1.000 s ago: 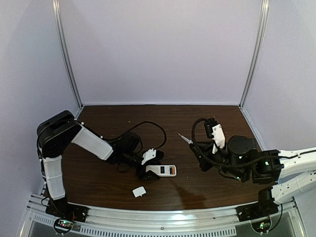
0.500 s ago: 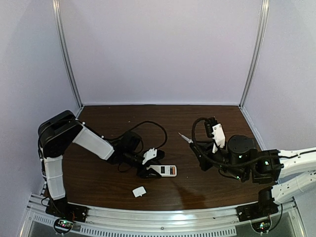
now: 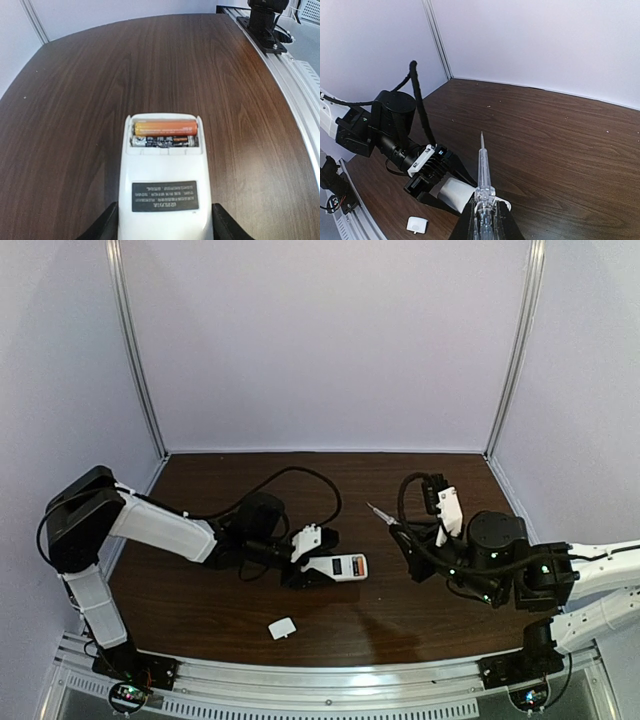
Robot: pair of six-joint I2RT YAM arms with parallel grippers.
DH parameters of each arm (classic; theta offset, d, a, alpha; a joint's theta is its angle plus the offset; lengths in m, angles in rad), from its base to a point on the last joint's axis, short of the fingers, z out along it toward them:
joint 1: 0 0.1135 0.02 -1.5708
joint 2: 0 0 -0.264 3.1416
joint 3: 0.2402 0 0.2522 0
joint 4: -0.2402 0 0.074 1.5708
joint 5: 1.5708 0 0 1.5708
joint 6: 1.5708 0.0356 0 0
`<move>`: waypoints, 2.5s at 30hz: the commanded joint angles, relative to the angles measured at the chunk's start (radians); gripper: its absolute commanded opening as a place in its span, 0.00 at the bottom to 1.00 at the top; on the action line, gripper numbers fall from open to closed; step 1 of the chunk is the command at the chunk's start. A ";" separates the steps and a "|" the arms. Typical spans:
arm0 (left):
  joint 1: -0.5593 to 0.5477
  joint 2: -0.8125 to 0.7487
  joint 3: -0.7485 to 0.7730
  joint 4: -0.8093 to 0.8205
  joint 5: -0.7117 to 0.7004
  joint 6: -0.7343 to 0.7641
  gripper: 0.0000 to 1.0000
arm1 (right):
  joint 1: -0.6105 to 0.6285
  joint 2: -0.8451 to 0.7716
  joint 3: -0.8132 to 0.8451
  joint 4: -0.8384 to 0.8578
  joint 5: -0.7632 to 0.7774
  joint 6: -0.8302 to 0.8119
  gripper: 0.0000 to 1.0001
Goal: Unload the batteries from the remote control
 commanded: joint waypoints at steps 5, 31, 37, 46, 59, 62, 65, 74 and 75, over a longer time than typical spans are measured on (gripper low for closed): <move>-0.020 -0.143 -0.023 -0.021 -0.114 -0.044 0.00 | -0.008 -0.051 -0.035 0.018 0.060 0.011 0.00; -0.021 -0.318 -0.033 -0.063 -0.998 -0.314 0.00 | -0.008 -0.107 -0.065 0.027 0.102 0.017 0.00; -0.021 -0.337 -0.038 -0.078 -0.909 -0.286 0.00 | -0.009 -0.109 -0.067 0.029 0.101 0.018 0.00; -0.022 -0.313 -0.037 -0.084 -0.825 -0.347 0.00 | -0.010 -0.104 -0.067 0.031 0.098 0.019 0.00; -0.023 -0.285 -0.048 -0.101 -0.876 -0.358 0.00 | -0.009 -0.085 -0.071 0.045 0.097 0.017 0.00; -0.023 -0.302 -0.065 -0.118 -0.886 -0.382 0.00 | -0.009 -0.069 -0.069 0.054 0.098 0.016 0.00; -0.045 -0.322 -0.085 -0.119 -0.891 -0.382 0.00 | -0.009 -0.047 -0.064 0.063 0.090 0.017 0.00; -0.154 -0.303 -0.108 -0.107 -1.002 -0.399 0.00 | -0.010 0.010 -0.052 0.086 0.059 0.026 0.00; -0.162 -0.299 -0.110 -0.111 -1.008 -0.406 0.00 | -0.010 0.016 -0.049 0.084 0.055 0.026 0.00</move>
